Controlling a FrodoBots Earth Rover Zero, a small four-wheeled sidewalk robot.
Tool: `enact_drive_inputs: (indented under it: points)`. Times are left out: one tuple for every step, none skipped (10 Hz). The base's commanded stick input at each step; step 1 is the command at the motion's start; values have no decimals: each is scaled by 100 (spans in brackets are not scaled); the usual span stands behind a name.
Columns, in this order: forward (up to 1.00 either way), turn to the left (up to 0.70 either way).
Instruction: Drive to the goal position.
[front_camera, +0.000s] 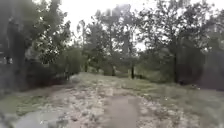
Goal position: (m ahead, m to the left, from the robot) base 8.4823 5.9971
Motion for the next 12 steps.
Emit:
enact_drive_inputs:
  points:
    - [70, 0]
    - [70, 0]
    - [70, 0]
    - [70, 0]
    - [70, 0]
    - [70, 0]
    - [70, 0]
    - [70, 0]
    - [70, 0]
    - [70, 0]
    - [70, 0]
    - [70, 0]
